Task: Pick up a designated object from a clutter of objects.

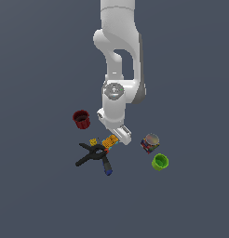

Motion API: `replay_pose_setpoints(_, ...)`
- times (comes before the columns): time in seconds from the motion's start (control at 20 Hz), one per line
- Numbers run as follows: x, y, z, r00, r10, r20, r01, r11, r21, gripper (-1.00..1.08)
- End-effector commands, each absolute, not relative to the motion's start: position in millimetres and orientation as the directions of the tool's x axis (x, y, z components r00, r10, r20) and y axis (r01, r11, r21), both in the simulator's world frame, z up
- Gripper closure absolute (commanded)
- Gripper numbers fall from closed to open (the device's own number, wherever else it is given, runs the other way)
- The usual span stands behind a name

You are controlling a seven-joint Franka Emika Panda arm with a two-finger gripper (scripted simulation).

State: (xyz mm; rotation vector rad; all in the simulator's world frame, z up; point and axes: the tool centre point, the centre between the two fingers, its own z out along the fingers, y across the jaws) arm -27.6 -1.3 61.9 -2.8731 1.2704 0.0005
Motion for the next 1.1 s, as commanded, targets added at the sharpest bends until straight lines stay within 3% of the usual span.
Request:
replay_pose_setpoints(0.0,-28.1,-1.3,55.4,0.673,-0.74,-0.001,-0.74,-0.673,0.001,-0.92)
replay_pose_setpoints(0.65,-28.4,-1.7,15.2,0.669,-0.743,0.0,-0.743,-0.669,0.0,-0.92)
replay_pose_setpoints(0.7,-28.4,-1.7,15.2,0.669,-0.743,0.0,-0.743,-0.669,0.0,1.08)
replay_pose_setpoints(1.05,-28.4,-1.7,15.2,0.669,-0.743,0.0,-0.743,-0.669,0.0,1.08)
